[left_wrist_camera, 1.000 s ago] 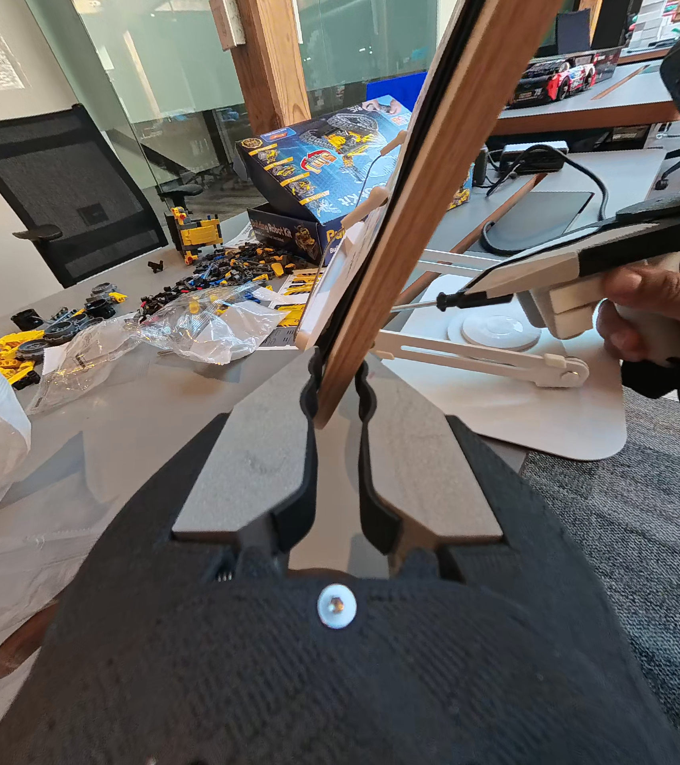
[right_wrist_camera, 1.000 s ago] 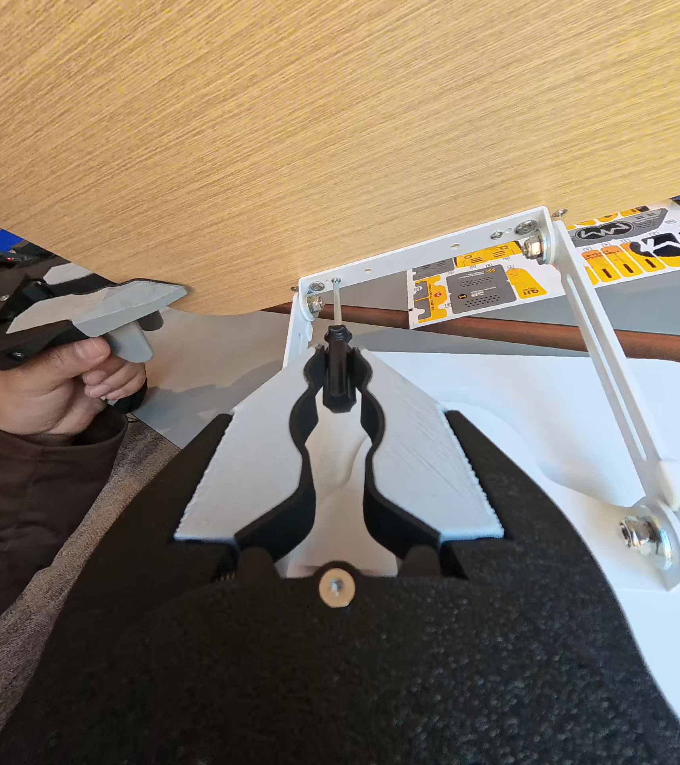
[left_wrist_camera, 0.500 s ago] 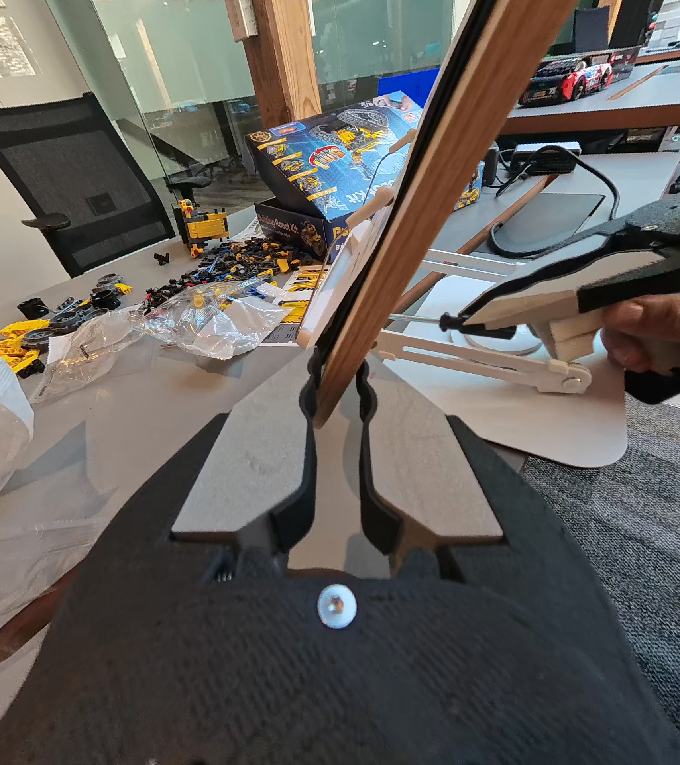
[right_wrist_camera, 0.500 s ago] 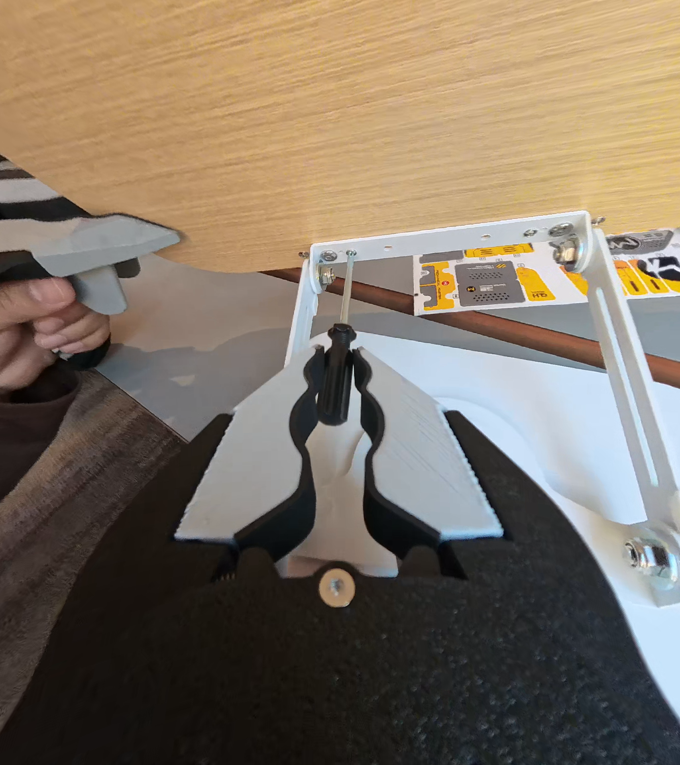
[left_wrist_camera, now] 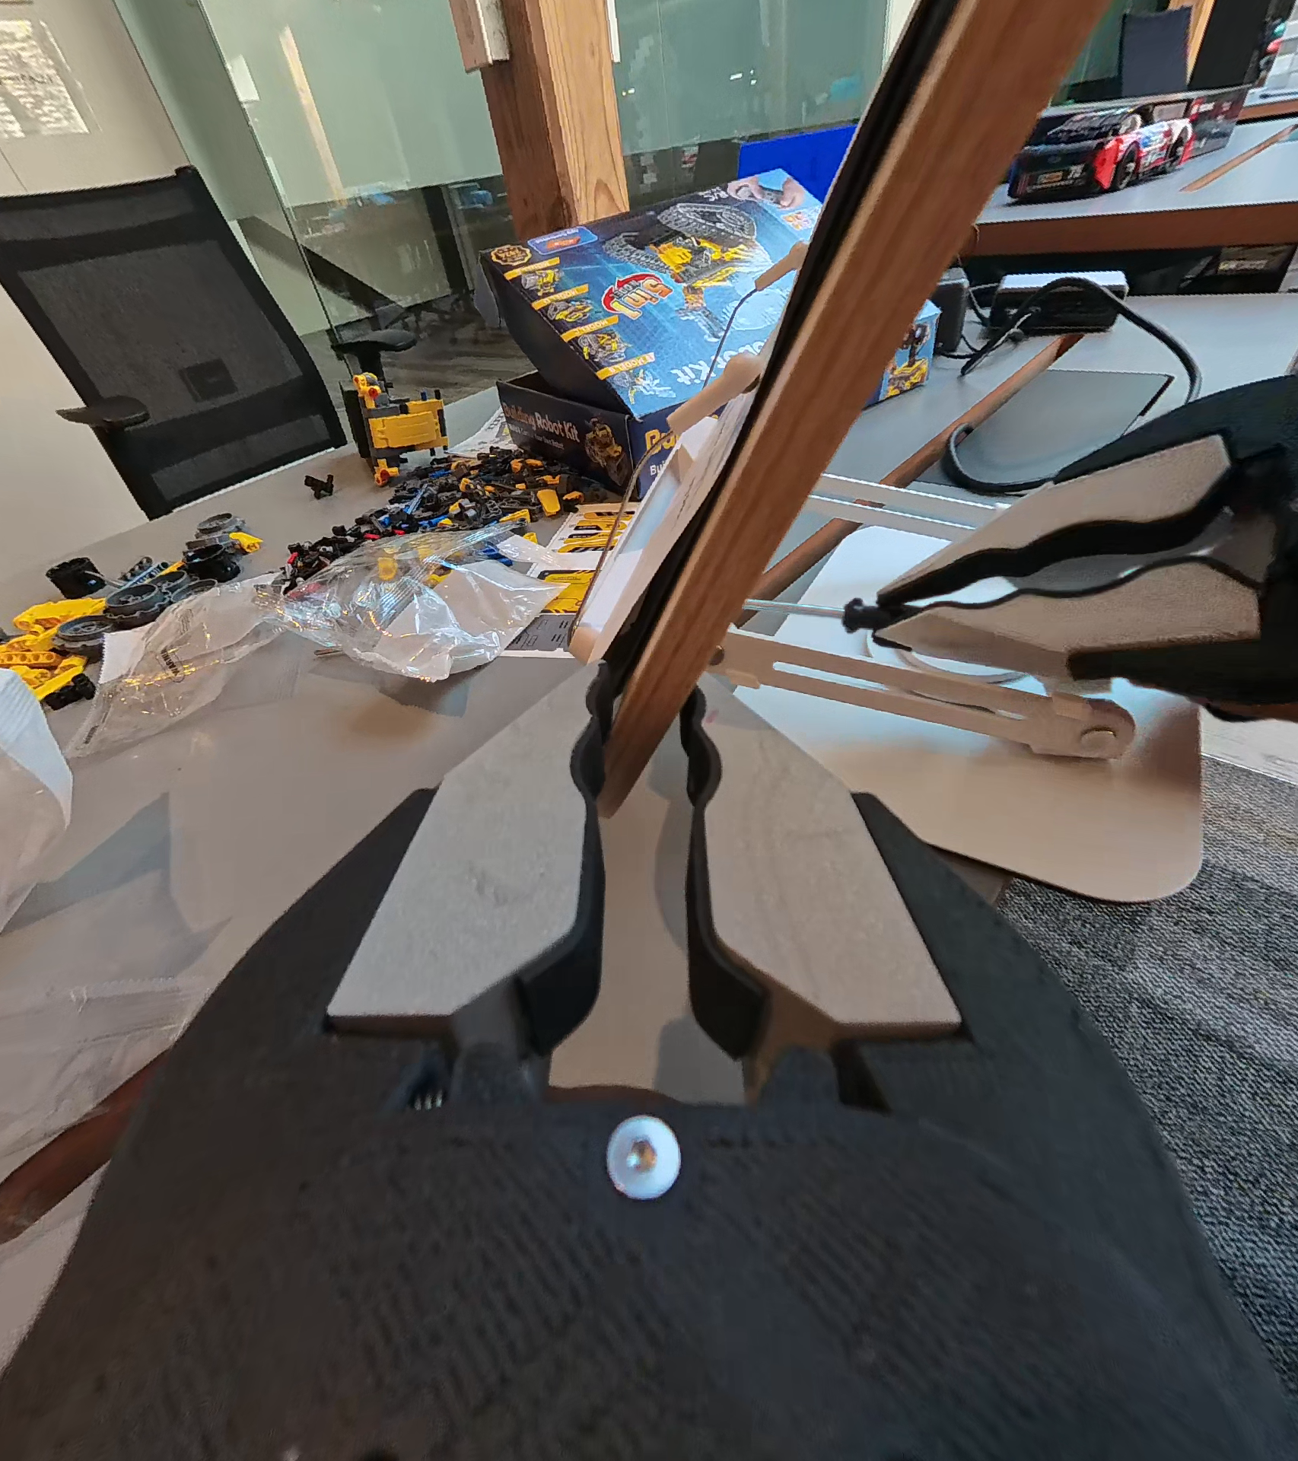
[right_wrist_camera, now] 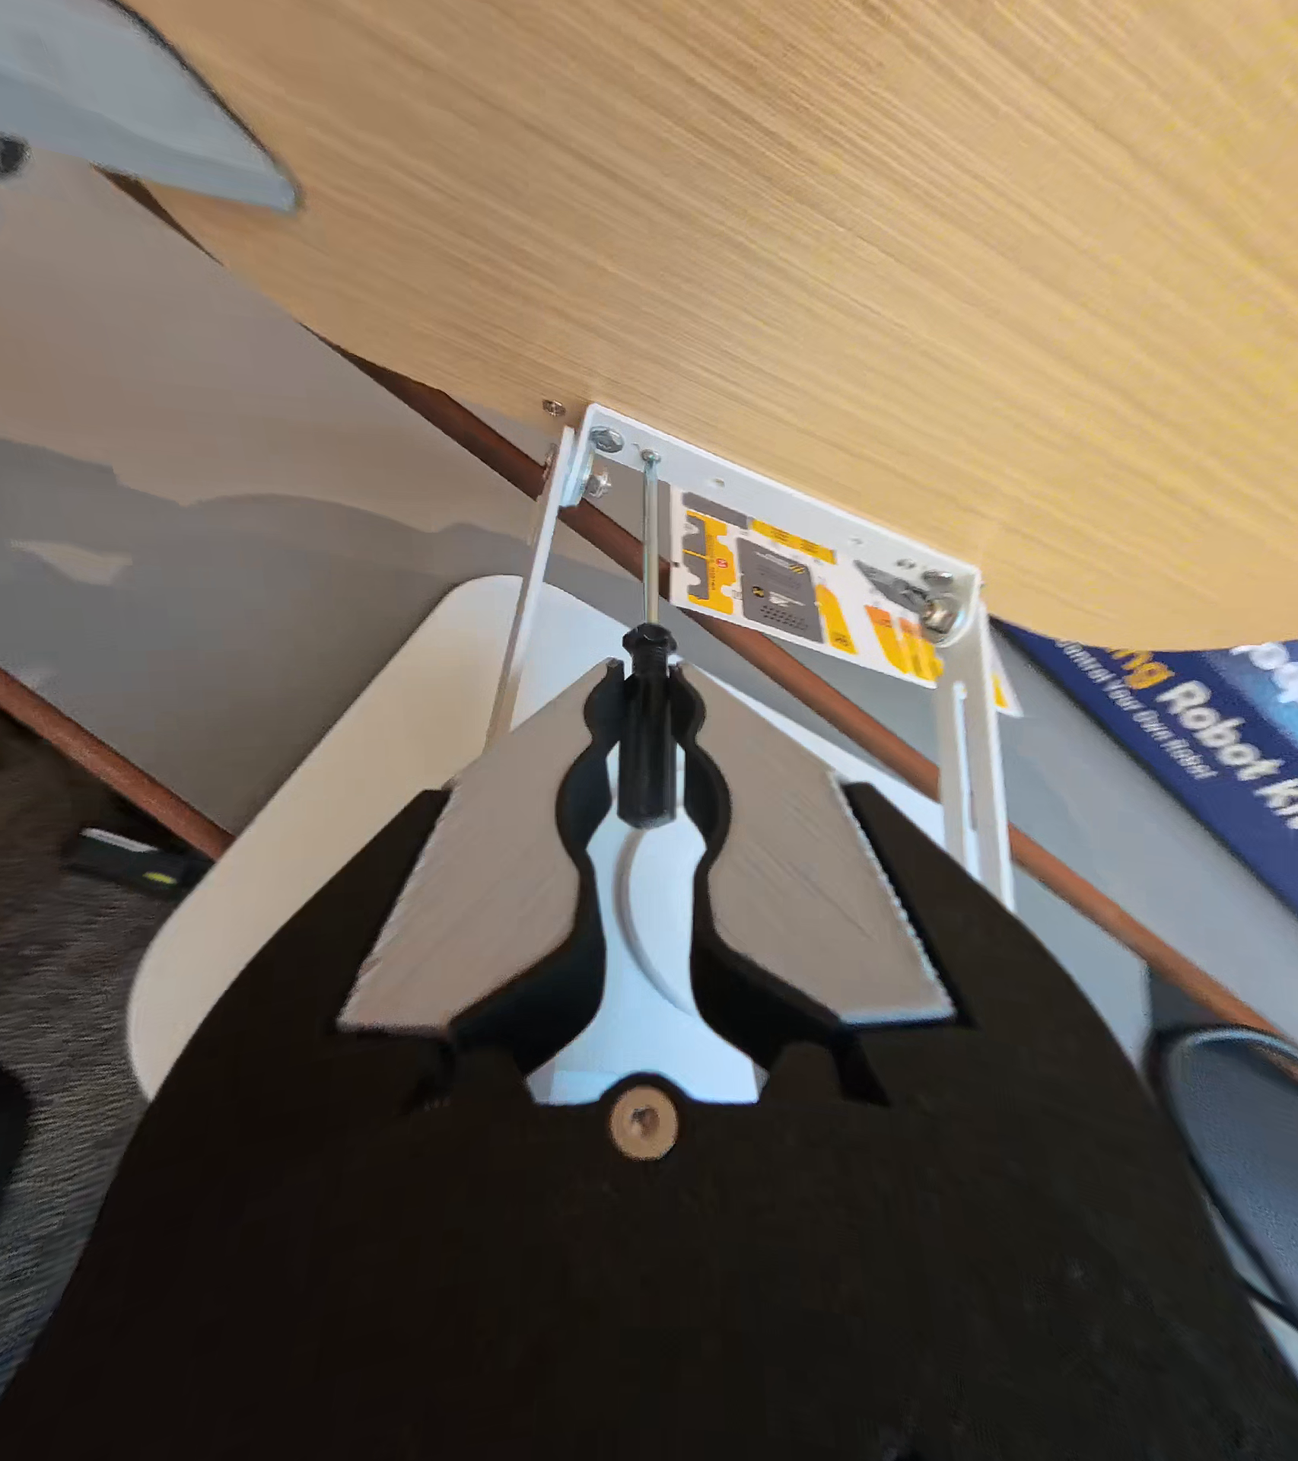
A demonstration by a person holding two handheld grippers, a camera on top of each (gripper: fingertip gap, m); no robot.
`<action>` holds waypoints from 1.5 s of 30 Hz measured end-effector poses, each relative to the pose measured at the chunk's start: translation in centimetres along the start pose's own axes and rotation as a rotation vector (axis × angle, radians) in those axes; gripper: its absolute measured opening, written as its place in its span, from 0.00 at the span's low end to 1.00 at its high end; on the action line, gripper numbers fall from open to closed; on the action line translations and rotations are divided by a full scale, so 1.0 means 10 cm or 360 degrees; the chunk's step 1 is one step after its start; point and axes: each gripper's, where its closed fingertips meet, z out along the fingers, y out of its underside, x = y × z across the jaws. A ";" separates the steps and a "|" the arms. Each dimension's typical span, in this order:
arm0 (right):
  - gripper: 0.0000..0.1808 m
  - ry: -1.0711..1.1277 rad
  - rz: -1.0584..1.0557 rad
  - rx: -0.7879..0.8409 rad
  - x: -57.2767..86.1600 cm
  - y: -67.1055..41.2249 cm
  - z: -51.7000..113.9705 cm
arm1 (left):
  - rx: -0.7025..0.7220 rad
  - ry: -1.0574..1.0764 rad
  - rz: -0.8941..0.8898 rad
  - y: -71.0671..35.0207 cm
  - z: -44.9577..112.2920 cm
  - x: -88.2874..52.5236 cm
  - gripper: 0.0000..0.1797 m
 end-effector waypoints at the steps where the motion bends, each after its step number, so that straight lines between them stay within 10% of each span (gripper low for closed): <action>1: 0.05 0.0045 -0.0060 -0.0005 0.00 -0.01 0.00 | -0.0004 -0.0003 0.0003 0.00 0.00 0.00 0.08; 45: 0.03 -0.0575 0.0872 0.0131 -0.03 -0.04 0.00 | -0.0086 -0.0032 -0.0116 0.01 -0.02 0.02 0.14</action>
